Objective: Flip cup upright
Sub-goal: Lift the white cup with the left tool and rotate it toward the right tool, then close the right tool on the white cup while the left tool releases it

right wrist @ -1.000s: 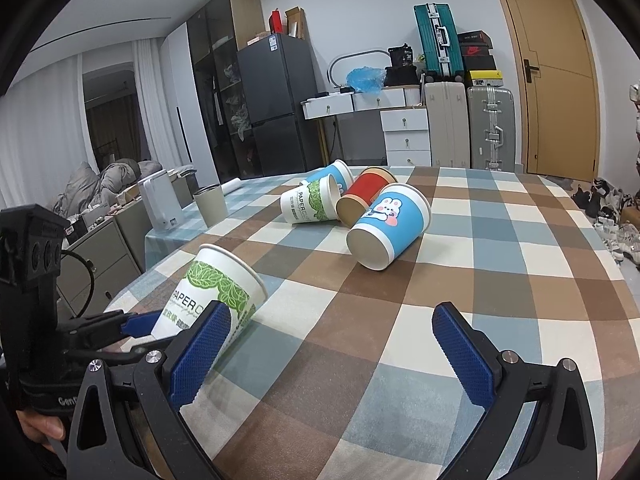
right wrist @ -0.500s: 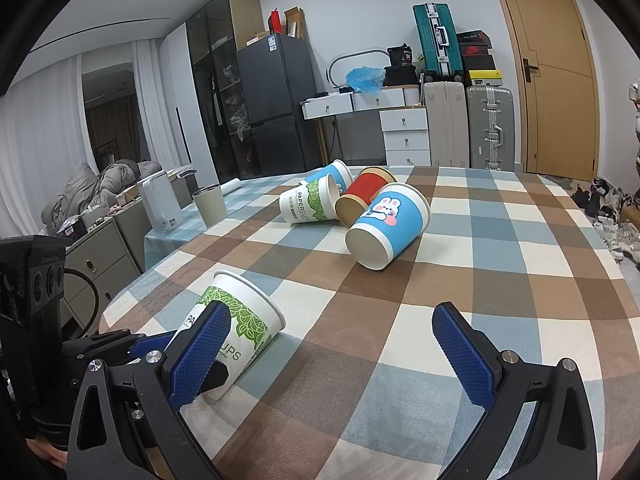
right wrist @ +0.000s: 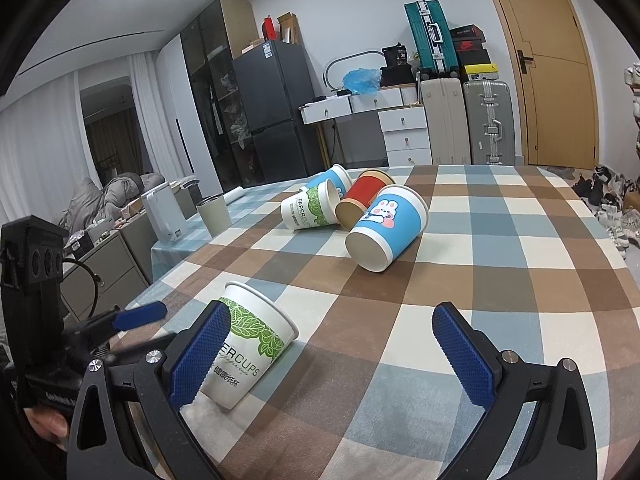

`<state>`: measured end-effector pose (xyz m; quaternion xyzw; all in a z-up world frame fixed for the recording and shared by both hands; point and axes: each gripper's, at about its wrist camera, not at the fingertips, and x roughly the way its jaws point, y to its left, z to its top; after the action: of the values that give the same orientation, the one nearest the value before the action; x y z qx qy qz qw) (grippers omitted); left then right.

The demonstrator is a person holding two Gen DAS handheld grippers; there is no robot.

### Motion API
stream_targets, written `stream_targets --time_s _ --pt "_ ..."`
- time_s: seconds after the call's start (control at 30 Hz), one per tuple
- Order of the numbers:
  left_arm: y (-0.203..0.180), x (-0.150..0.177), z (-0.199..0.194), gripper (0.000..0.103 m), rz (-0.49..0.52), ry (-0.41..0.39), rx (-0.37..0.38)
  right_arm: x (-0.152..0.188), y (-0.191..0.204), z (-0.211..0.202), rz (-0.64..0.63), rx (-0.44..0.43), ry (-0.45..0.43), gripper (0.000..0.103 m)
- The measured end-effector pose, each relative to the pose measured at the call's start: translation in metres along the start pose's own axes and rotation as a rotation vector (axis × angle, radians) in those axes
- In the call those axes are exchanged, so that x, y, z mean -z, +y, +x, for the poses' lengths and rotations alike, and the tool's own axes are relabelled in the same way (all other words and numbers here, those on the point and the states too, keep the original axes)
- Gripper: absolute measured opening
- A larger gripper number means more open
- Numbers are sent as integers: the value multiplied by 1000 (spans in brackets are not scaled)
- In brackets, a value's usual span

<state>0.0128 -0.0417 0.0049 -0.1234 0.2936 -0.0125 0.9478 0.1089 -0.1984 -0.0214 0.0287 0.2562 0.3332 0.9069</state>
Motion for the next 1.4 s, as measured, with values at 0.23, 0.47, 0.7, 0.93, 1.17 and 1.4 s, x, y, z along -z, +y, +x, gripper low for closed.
stream_targets --time_s 0.23,0.47,0.7,0.93,1.17,1.4 --pt "22 -14 -13 102 28 -45 -2 0 6 3 13 -24 18 103" --pt "39 -15 -18 102 61 -116 1 0 13 12 24 -37 53 103" --pt "48 -10 -8 102 88 -140 -27 0 21 19 29 -45 57 103" --pt "48 -4 -3 102 123 -166 -45 4 25 21 6 -40 58 103" --pt "49 -3 -3 102 118 -183 -40 4 25 21 9 -43 61 103" --pt "50 -3 -2 102 119 -185 -40 6 21 20 22 -46 63 103"
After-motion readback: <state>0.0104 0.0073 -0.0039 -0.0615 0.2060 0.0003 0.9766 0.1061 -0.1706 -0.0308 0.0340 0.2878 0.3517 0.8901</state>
